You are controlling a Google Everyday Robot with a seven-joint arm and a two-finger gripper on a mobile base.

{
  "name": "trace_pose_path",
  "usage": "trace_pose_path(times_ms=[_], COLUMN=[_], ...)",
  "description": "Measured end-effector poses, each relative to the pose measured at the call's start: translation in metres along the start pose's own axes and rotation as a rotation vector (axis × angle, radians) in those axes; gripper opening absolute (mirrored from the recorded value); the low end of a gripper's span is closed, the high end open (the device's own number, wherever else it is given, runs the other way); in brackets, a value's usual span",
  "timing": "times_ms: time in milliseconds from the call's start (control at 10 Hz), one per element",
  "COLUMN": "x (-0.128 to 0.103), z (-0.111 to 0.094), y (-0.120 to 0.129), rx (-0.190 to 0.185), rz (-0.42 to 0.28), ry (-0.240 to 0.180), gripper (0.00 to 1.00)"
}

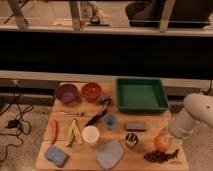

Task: Place apple in metal cup

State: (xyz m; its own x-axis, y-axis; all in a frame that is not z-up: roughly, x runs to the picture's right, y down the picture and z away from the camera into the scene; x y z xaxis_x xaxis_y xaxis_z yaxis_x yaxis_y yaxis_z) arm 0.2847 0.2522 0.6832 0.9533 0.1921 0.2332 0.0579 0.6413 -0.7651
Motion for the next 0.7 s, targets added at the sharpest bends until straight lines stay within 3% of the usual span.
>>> trace_pose_path(times_ms=[400, 500, 700], x=[-0.068, -0.079, -0.076], z=[0.01, 0.008, 0.007], y=[-0.011, -0.014, -0.013], rx=[-0.019, -0.016, -0.017], rz=[-0.133, -0.155, -0.151], ry=[-0.057, -0.073, -0.073], gripper=[0.0, 0.0, 0.0])
